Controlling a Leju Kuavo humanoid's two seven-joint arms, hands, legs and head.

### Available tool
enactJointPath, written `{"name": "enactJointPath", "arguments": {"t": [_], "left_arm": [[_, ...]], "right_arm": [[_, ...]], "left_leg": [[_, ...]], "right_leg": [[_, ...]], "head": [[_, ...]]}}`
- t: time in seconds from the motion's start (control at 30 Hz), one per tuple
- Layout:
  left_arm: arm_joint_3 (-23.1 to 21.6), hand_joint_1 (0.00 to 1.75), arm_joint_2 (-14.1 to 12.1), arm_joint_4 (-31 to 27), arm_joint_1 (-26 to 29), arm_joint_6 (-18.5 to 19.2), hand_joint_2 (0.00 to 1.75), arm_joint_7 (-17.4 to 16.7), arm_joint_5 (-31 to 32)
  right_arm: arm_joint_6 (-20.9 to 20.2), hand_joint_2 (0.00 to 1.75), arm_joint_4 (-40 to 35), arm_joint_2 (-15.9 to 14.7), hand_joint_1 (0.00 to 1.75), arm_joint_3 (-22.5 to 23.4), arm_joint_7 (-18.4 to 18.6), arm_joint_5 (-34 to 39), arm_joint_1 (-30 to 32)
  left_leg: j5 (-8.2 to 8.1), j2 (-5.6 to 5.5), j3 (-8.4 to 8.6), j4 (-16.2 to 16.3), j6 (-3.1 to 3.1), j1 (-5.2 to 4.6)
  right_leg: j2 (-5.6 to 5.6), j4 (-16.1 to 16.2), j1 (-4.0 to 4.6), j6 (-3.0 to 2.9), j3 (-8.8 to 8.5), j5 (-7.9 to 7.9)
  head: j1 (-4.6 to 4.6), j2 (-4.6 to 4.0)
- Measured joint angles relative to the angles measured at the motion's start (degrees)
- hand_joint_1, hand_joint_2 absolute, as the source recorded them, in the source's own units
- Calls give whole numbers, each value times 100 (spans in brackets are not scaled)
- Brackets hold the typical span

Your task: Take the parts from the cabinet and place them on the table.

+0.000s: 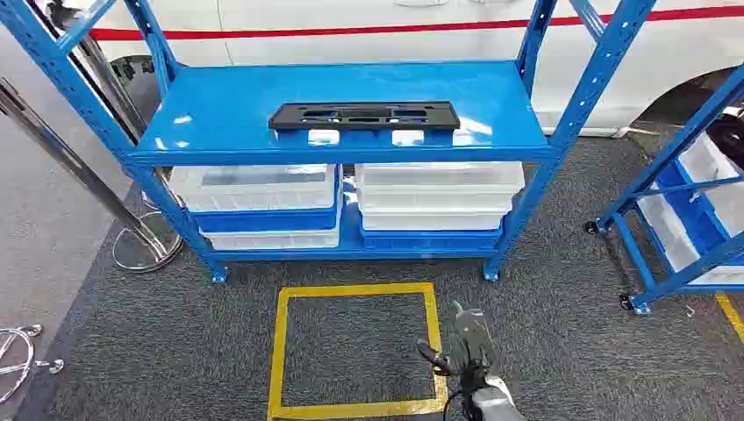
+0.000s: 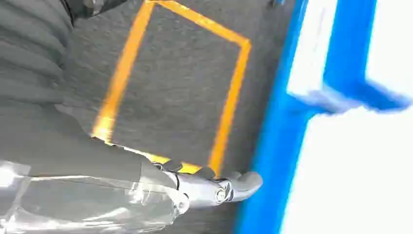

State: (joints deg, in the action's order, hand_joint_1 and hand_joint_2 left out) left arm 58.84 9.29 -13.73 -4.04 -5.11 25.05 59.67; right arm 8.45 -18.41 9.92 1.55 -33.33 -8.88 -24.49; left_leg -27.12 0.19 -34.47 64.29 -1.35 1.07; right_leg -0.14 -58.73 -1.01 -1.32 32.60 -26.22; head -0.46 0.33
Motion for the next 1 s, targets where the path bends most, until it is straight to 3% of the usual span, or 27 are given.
{"name": "enactJointPath", "arguments": {"t": [0.03,0.07,0.17,0.23,0.27,0.33,0.37,0.4,0.43,0.47,0.53,0.57,0.63,0.7,0.77,0.83,0.87,0.9,0.93,1.0], "left_arm": [[11,0,0,7,-16,-11,0,17,24],[35,0,2,20,-46,-11,0,19,37],[50,0,20,26,-71,-15,0,15,70],[57,0,35,31,-77,-17,0,6,116],[59,0,39,31,-95,-17,0,-2,142],[59,0,46,35,-129,-15,0,-31,168],[59,0,50,37,-134,-9,0,-42,186],[59,0,55,39,-134,-7,0,-59,216],[59,0,55,48,-136,2,0,-81,225],[59,0,55,52,-137,13,0,-90,236],[59,0,76,59,-145,35,0,-98,271],[59,0,90,63,-151,46,0,-103,275],[59,0,94,66,-186,74,0,-107,312],[57,0,101,66,-202,103,0,-122,337],[55,0,101,66,-216,131,0,-131,356],[50,0,101,68,-239,153,0,-142,376],[48,0,101,68,-240,164,0,-149,396],[44,0,105,70,-238,192,0,-157,413],[37,0,105,74,-234,203,0,-160,426],[22,0,105,74,-256,232,0,-160,452]], "right_arm": [[84,175,-35,48,0,-109,0,-138,-91],[210,175,-72,89,0,-244,19,-300,-186],[495,175,-144,159,0,-542,83,-680,-376],[740,175,-205,186,0,-767,155,-968,-474],[868,175,-231,190,0,-891,199,-1124,-529],[1087,175,-286,201,0,-1097,295,-1408,-597],[1186,175,-321,201,0,-1182,356,-1563,-605],[1274,175,-361,201,0,-1259,417,-1729,-605],[1365,175,-415,201,0,-1322,485,-1921,-608],[1430,175,-468,201,0,-1366,538,-2072,-620],[1602,175,-627,201,0,-1477,666,-2498,-691],[1658,175,-673,201,0,-1512,715,-2641,-726],[1795,175,-834,210,0,-1625,858,-3047,-754],[1902,175,-976,210,0,-1715,987,-3401,-762],[2036,175,-1152,236,0,-1818,1122,-3788,-793],[2149,175,-1290,262,0,-1930,1250,-4166,-825],[2193,175,-1351,264,0,-1976,1312,-4323,-823],[2245,175,-1431,264,0,-2028,1394,-4523,-817],[2291,175,-1510,264,0,-2072,1467,-4708,-816],[2392,175,-1699,264,0,-2159,1611,-5049,-822]], "left_leg": [[178,1,197,-448,20,6],[86,-1,261,-616,48,-35],[108,-14,218,-613,150,-60],[179,-4,257,-715,257,-7],[187,-1,249,-721,297,-10],[185,5,233,-718,333,-30],[180,4,231,-716,340,-40],[178,1,235,-712,342,-47],[173,-5,246,-711,343,-52],[167,-10,254,-706,338,-55],[130,-14,272,-669,308,-59],[112,-12,251,-651,282,-83],[108,-10,215,-623,225,-92],[116,-9,227,-657,158,-95],[-52,-12,151,-448,83,-75],[-506,-11,-258,422,20,-49],[-667,-11,-479,873,-4,-41],[-720,-11,-641,1182,-19,-36],[-627,-10,-667,1192,-25,-27],[-138,-10,-356,474,-19,-9]], "right_leg": [[-1,-3,0,23,4,-7],[3,-30,40,71,26,-12],[-5,11,14,171,53,33],[-3,-68,9,236,66,-36],[0,-289,11,247,182,-201],[7,-1214,17,267,633,-649],[7,-1605,17,276,831,-764],[7,-1790,17,274,938,-753],[7,-1661,18,266,903,-577],[7,-1394,19,253,790,-386],[5,-285,31,182,278,186],[6,-115,55,159,186,102],[17,-43,76,143,215,106],[25,-27,67,78,214,117],[18,33,18,12,168,147],[13,29,20,-17,173,147],[11,27,23,-21,173,143],[11,21,23,-21,174,142],[15,14,21,-20,173,141],[30,0,17,-2,162,129]], "head": [[2,0],[0,0],[4,0],[2,0],[9,0],[7,0],[4,0],[4,0],[7,0],[4,0],[6,0],[4,0],[4,0],[6,0],[2,0],[2,0],[4,0],[2,0],[2,0],[2,0]]}}
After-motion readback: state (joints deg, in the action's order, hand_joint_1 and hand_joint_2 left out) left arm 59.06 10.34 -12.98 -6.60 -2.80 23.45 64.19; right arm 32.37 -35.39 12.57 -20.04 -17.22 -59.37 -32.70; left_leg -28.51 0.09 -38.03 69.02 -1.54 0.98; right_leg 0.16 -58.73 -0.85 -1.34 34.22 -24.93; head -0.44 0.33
